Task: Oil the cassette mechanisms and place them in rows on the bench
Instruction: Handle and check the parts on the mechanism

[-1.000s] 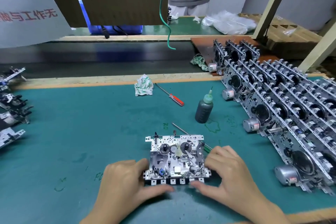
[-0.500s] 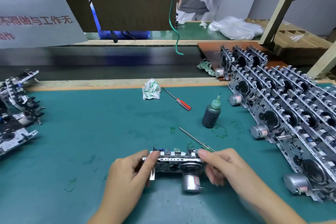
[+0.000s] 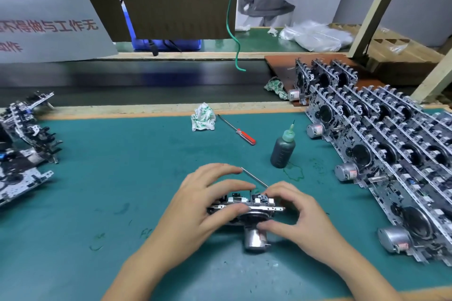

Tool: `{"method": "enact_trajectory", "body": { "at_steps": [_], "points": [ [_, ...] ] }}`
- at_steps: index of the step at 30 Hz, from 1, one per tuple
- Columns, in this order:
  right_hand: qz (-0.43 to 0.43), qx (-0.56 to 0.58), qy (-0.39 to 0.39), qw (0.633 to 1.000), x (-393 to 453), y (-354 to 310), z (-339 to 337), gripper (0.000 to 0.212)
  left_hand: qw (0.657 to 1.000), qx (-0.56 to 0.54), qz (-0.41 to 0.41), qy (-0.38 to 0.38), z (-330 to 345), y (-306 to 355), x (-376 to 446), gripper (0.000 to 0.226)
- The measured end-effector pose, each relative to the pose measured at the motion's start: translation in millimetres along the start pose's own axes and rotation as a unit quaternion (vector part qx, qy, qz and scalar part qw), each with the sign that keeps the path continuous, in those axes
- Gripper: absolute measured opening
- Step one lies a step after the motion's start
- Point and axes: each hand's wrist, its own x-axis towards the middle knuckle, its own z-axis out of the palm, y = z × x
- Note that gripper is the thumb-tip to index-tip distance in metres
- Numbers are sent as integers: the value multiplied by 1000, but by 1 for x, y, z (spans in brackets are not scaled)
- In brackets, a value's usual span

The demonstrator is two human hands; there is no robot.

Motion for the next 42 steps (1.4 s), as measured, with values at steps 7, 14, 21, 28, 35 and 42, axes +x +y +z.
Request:
{"method": "enact_trajectory", "body": {
  "at_steps": [7,14,21,28,35,42],
  "points": [
    [4,37,-22,999,2,2,1,41,999,-49,13,5,5,-7,3,28],
    [-4,55,-4,998,3,1,5,36,998,-55,5,-1,7,-8,3,29],
    [-16,69,-22,997,4,2,6,30,996,-85,-4,-37,5,-11,3,27],
    [-16,92,-18,996,4,0,5,31,994,-99,-6,-50,6,-12,6,26],
    [-44,-108,53,992,-12,4,4,40,994,-96,-11,-46,6,-10,7,28],
    [-155,-329,100,926,-21,12,-1,36,995,-96,-13,-37,6,-9,7,28]
  ]
}}
